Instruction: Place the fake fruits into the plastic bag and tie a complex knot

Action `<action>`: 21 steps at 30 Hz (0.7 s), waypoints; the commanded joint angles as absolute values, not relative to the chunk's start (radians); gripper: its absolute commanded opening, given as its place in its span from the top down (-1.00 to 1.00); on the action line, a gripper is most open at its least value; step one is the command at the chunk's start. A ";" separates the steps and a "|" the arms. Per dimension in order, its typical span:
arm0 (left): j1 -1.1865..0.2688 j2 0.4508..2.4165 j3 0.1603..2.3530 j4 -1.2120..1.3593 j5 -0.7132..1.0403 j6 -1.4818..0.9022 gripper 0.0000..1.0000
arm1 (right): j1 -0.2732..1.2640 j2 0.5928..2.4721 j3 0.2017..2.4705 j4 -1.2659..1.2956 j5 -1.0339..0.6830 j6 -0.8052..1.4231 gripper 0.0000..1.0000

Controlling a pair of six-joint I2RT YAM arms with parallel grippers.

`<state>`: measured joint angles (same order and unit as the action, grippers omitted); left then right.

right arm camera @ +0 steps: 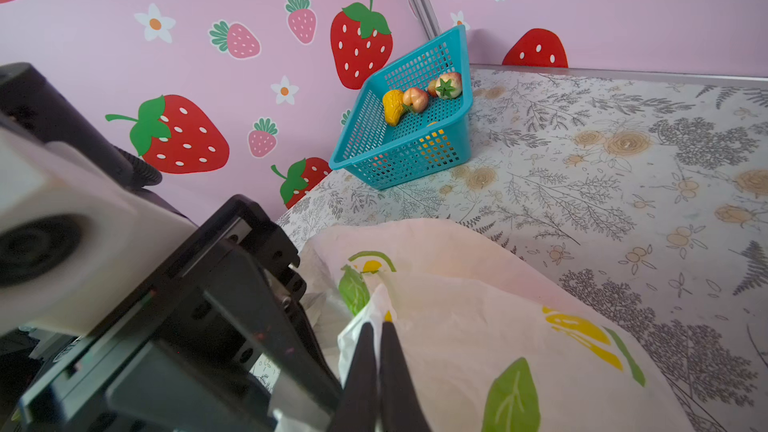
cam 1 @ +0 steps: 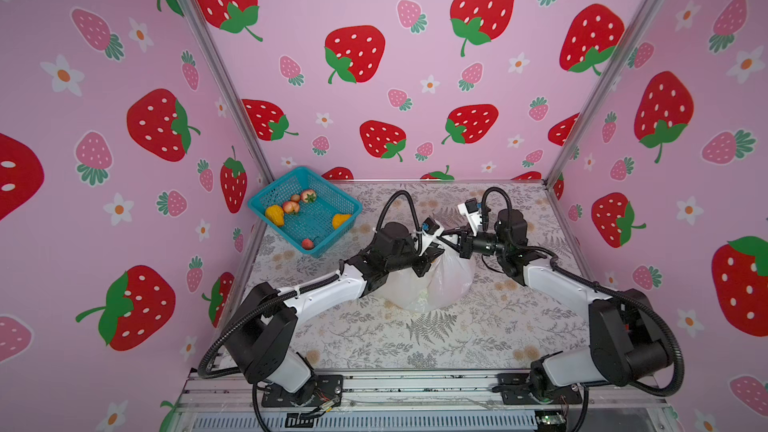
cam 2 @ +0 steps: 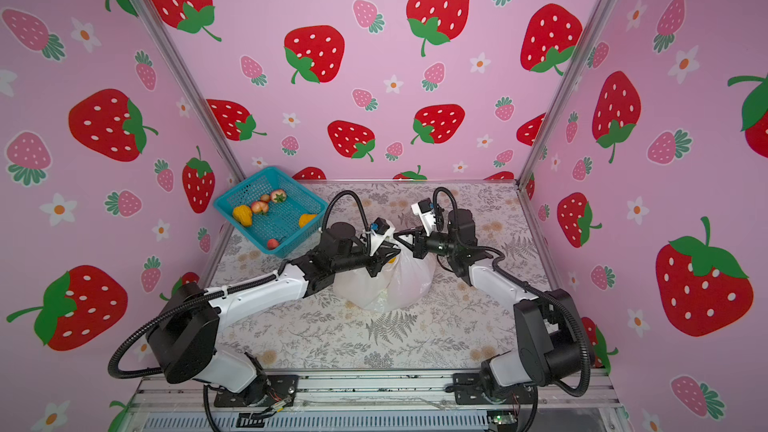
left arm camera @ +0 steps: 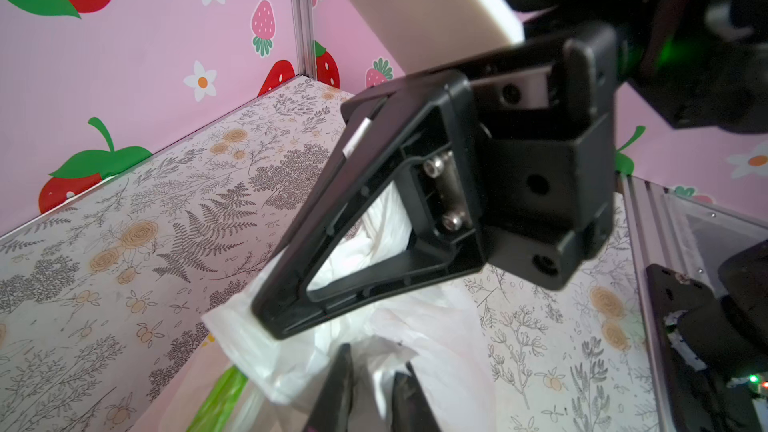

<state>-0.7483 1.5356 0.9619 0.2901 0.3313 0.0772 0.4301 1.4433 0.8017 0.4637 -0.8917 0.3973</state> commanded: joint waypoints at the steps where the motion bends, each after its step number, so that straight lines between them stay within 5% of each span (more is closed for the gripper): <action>1: -0.752 1.505 0.970 0.199 0.331 0.134 0.36 | 0.434 1.395 0.814 0.457 -0.911 0.311 1.00; 13: -0.715 1.329 1.140 -0.170 0.492 0.099 -0.29 | 0.433 1.339 0.804 0.461 -0.870 0.153 1.00; 21: -0.651 1.394 1.245 -0.209 0.368 0.128 -0.58 | 0.434 1.312 0.777 0.517 -0.884 0.191 1.00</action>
<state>-0.6544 1.3384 1.1793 -0.1352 0.4210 0.0811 0.4301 1.3430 0.7902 0.4629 -0.8719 0.1894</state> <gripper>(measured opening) 0.781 0.054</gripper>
